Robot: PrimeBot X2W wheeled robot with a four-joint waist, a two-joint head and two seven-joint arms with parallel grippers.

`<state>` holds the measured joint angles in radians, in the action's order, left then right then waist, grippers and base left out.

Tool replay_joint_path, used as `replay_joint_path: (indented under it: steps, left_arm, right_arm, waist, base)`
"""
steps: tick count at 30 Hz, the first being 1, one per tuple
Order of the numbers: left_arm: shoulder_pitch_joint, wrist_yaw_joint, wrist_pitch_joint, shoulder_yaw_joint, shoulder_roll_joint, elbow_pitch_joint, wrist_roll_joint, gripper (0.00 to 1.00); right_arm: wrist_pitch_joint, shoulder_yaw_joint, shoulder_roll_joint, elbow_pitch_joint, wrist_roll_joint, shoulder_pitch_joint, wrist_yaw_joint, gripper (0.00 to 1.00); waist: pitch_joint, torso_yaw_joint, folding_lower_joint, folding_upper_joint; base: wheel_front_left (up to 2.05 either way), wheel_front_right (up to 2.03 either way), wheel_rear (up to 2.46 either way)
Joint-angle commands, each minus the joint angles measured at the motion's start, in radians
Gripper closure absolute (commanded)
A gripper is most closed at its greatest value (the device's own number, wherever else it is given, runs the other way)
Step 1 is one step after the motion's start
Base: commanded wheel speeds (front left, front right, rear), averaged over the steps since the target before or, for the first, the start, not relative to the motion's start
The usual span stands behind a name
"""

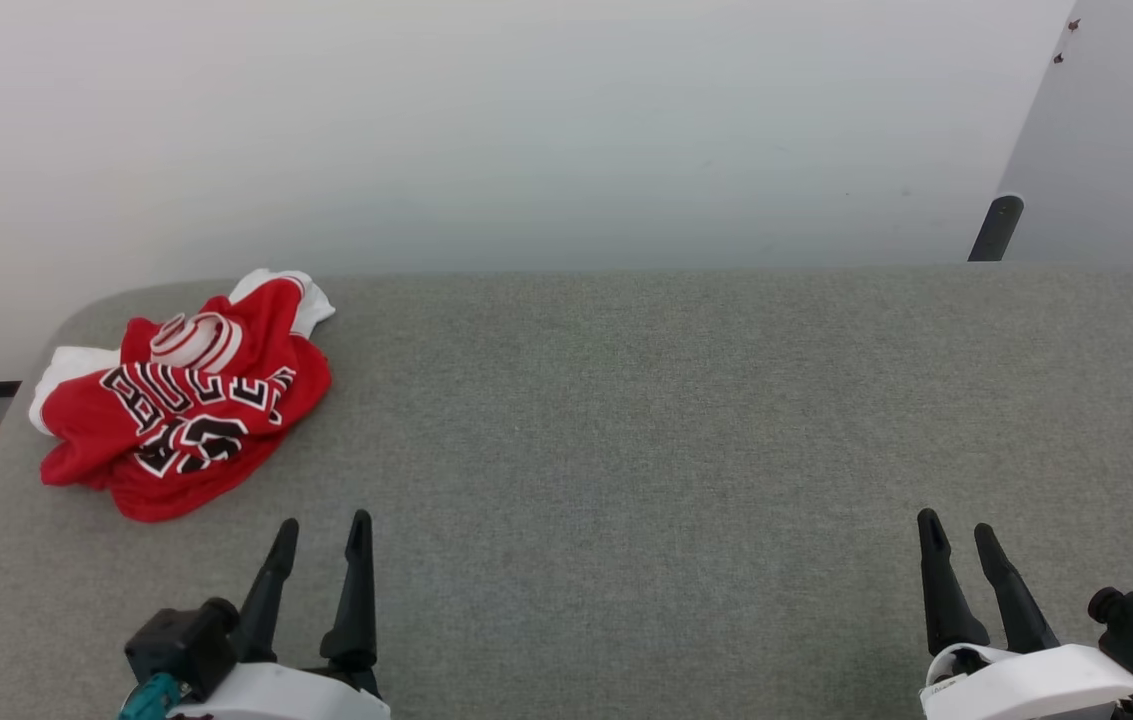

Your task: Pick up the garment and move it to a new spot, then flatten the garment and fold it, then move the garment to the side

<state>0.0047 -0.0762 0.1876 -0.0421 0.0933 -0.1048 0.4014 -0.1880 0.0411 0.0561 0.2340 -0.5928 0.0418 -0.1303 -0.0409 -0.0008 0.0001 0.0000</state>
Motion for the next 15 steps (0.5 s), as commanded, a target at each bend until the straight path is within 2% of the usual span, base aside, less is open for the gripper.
replay_joint_path:
  steps: [1, 15]
  left_arm:
    - [0.002, -0.004, 0.01, 0.002, -0.001, 0.012, -0.029, 0.0]
    - [0.024, -0.016, 0.039, 0.012, -0.015, 0.02, -0.155, 0.0]
  right_arm:
    - [-0.009, 0.003, -0.001, -0.008, 0.023, -0.005, -0.001, 0.0]
    - [-0.039, 0.017, -0.004, -0.01, 0.127, -0.016, -0.001, 0.0]
  waist:
    - [-0.001, 0.0, -0.0001, 0.0]
    - [-0.018, 0.002, -0.0001, 0.0]
  base:
    - [0.0, 0.0, 0.0]
    - [0.0, 0.0, 0.0]
